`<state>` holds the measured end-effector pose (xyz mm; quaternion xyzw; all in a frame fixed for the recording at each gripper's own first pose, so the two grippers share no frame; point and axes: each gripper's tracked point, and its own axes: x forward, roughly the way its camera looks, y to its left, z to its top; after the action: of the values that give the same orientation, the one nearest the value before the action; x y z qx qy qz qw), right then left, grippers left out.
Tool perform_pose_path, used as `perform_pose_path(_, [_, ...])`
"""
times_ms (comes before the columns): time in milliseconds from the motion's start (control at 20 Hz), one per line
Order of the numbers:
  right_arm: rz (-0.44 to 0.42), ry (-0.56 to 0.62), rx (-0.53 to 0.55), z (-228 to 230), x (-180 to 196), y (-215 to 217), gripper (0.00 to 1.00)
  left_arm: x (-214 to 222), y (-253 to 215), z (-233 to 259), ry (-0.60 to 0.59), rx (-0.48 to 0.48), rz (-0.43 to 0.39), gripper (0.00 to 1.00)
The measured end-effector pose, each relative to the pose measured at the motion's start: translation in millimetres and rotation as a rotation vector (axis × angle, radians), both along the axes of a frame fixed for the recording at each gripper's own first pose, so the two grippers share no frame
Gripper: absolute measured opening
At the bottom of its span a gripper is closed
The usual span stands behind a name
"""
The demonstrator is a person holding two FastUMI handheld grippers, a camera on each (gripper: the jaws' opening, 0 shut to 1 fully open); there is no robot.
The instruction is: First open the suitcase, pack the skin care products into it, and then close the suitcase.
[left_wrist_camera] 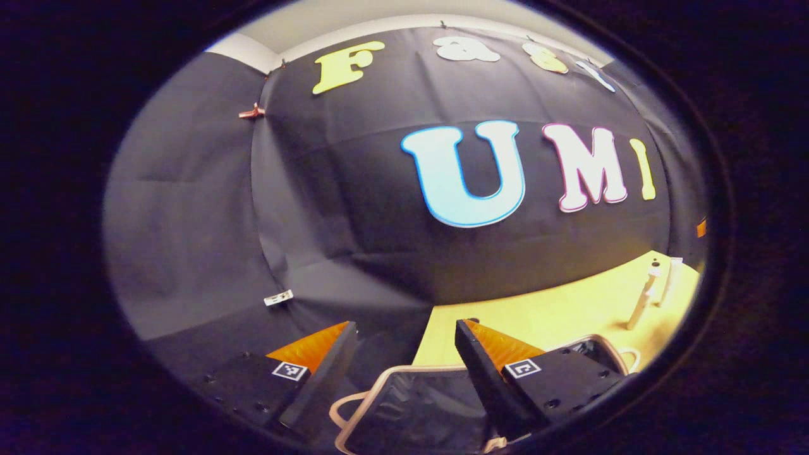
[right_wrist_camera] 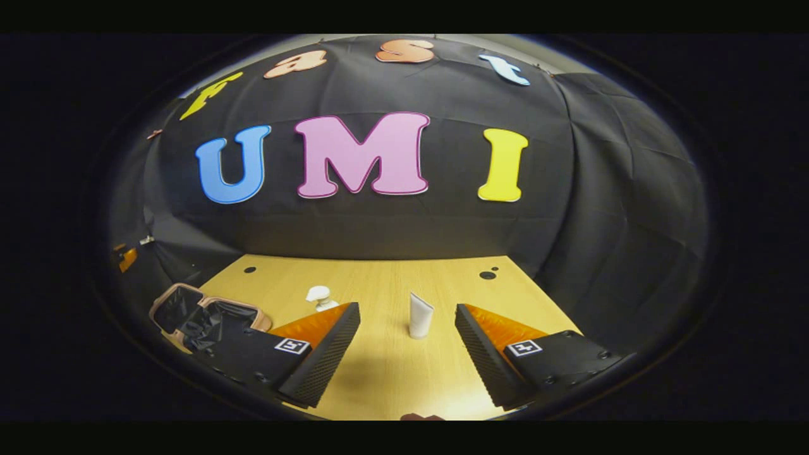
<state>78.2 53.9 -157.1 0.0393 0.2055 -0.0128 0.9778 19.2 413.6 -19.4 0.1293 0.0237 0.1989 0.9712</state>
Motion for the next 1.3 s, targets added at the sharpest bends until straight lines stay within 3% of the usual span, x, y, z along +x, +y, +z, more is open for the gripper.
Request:
perform_pose_path(100, [0.011,-0.020,-0.010,1.5,2.6,-9.5,0.96,10.0,-50.0,27.3,-0.108,-0.007,-0.028,0.96])
perform_pose_path(200, [0.011,-0.035,0.000,0.7,7.9,-19.6,1.00,26.8,-107.9,28.2,-0.135,-0.077,-0.114,0.97])
perform_pose_path(350, [0.019,-0.049,0.002,-6.0,18.3,-31.7,0.96,63.1,-192.8,-19.4,-0.057,-0.285,-0.238,0.98])
perform_pose_path(450, [0.035,-0.044,-0.011,-17.4,24.8,-38.3,0.96,85.7,-234.3,-53.2,0.006,-0.416,-0.274,0.99])
perform_pose_path(550, [0.066,-0.026,-0.022,-32.2,32.2,-38.6,0.96,98.8,-282.2,-75.4,0.059,-0.489,-0.322,0.98])
perform_pose_path(850, [0.165,-0.001,-0.039,-67.9,55.9,-32.2,0.97,140.7,-371.8,-118.9,0.186,-0.355,-0.455,0.96])
perform_pose_path(1150, [0.247,0.029,-0.035,-93.2,73.2,-25.7,1.00,170.6,-424.8,-195.5,0.381,-0.348,-0.473,0.96])
perform_pose_path(1300, [0.254,0.044,-0.019,-101.9,79.3,-27.8,0.97,188.4,-434.1,-233.2,0.474,-0.376,-0.450,0.96])
